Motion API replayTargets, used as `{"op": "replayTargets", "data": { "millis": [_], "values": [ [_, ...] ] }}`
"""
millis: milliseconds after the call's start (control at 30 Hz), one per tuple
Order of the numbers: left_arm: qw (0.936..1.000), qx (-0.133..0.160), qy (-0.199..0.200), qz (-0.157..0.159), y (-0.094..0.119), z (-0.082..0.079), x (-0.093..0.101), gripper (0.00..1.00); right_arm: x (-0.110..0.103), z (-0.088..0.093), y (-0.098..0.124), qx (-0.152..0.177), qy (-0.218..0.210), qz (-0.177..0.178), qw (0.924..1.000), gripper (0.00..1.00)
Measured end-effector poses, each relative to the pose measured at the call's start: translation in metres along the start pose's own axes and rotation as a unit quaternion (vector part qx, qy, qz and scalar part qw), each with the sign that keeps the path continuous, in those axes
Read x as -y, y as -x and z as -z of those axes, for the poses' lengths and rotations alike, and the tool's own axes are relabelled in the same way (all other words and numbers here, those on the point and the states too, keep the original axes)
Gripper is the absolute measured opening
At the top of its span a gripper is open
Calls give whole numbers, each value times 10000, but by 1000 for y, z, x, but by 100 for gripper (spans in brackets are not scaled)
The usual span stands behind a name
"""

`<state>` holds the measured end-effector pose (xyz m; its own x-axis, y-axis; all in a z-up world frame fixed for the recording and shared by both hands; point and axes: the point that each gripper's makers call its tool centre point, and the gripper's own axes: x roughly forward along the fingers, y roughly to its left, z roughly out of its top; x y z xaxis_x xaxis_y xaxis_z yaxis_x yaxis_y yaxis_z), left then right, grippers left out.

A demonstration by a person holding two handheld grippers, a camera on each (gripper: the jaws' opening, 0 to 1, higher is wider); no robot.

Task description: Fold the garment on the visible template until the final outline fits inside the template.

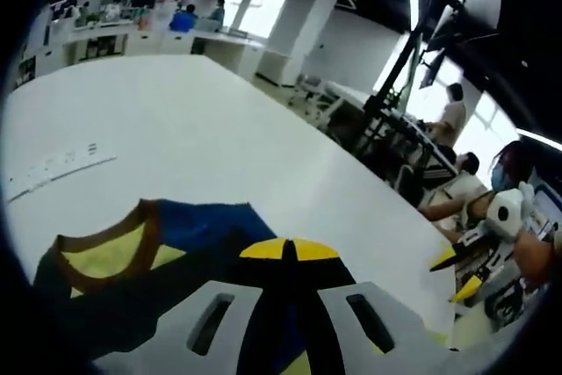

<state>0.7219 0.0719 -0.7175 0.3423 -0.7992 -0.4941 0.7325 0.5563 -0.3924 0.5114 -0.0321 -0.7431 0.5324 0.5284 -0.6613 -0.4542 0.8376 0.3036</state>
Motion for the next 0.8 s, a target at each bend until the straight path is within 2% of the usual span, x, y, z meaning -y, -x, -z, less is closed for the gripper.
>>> {"op": "replayTargets", "data": {
  "millis": [367, 533, 733, 800],
  "values": [
    [9997, 234, -118, 19, 28, -11, 2, 6, -7, -8, 1, -2, 144, -28, 9999, 38],
    [9993, 328, -143, -71, 48, -12, 1, 7, -13, -13, -1, -12, 244, -73, 9997, 38],
    [9981, 598, -90, -132, 73, -12, 2, 8, -20, -18, -3, -5, 338, -119, 9994, 38],
    [9977, 653, -62, -161, 80, -13, -4, 8, -23, -19, -4, -6, 368, -142, 9992, 38]
  ]
}}
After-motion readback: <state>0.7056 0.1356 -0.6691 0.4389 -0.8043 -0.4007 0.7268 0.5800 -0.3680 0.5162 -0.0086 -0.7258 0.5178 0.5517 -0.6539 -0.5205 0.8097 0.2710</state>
